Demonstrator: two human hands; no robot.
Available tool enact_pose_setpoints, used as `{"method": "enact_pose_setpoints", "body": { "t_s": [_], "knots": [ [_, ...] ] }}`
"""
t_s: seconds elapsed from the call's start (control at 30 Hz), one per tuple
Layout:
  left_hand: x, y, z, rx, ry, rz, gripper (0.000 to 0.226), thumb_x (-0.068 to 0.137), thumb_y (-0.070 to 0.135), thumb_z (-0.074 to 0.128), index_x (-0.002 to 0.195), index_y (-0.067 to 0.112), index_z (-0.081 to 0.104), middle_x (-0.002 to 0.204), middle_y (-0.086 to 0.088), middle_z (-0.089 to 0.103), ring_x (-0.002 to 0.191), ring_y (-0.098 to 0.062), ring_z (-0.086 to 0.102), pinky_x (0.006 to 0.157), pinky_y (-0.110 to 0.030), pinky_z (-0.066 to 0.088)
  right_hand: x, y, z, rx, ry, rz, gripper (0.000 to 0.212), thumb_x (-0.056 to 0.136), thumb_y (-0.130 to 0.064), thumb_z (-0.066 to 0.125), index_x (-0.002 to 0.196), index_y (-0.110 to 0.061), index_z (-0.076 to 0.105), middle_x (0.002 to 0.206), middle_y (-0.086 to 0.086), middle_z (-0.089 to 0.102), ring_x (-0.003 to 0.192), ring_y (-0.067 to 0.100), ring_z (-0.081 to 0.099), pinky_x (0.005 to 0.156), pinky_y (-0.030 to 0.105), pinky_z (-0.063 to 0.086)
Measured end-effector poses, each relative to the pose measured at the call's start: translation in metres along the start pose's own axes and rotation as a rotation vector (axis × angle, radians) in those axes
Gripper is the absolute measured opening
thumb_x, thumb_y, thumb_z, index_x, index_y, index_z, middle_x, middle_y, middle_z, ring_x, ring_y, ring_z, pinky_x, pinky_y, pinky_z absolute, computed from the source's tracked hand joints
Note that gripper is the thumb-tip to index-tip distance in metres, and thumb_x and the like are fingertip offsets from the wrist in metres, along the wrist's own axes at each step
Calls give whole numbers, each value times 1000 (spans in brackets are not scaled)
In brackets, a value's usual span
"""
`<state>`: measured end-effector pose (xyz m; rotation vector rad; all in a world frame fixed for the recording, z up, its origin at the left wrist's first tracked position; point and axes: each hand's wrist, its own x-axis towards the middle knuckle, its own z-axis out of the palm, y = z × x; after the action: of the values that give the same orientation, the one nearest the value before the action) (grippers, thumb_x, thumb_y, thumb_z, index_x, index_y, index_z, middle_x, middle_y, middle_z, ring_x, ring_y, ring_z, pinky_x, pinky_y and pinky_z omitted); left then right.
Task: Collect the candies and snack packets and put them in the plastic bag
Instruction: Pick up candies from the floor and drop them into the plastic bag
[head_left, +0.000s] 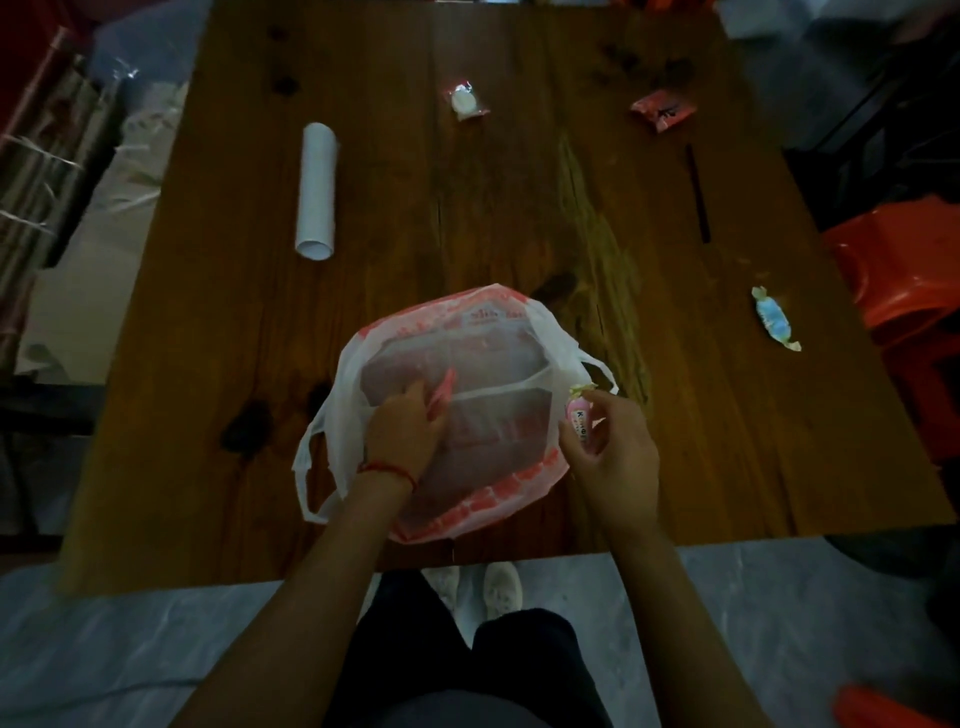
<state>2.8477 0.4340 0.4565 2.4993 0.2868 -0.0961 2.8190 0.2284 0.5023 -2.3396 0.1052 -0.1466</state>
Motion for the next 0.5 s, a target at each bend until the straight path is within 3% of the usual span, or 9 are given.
{"method": "enact_pose_setpoints", "body": {
  "t_s": [0.17, 0.3, 0.4, 0.5],
  "knots": [
    [-5, -2, -5, 41, 87, 137, 44, 90, 46, 49, 105, 5, 61, 98, -15, 63, 90, -29, 59, 76, -38, 51, 16, -17, 13, 48, -52, -65, 32, 80, -17, 68, 110, -14, 56, 104, 5, 57, 83, 16, 55, 65, 37, 50],
    [-17, 0, -22, 134, 172, 331, 55, 97, 47, 30, 116, 4, 60, 113, -20, 62, 105, -31, 58, 96, -37, 40, 30, -30, 35, 18, -106, -105, 34, 80, -16, 67, 111, -9, 56, 102, 10, 59, 85, 17, 54, 65, 26, 44],
    [-29, 7, -45, 145, 424, 524, 42, 98, 37, 34, 121, 6, 50, 102, -26, 65, 97, -35, 62, 87, -45, 47, 38, -35, 53, -38, -137, -123, 34, 82, -17, 65, 112, -7, 56, 103, 12, 60, 86, 18, 55, 67, 20, 38],
    [-34, -4, -59, 148, 438, 452, 49, 98, 39, 34, 114, -1, 57, 108, -24, 63, 105, -33, 57, 86, -46, 48, 44, -33, 69, -115, -194, -101, 35, 84, -21, 61, 116, -8, 54, 109, 11, 59, 92, 20, 55, 69, 23, 36]
  ]
}}
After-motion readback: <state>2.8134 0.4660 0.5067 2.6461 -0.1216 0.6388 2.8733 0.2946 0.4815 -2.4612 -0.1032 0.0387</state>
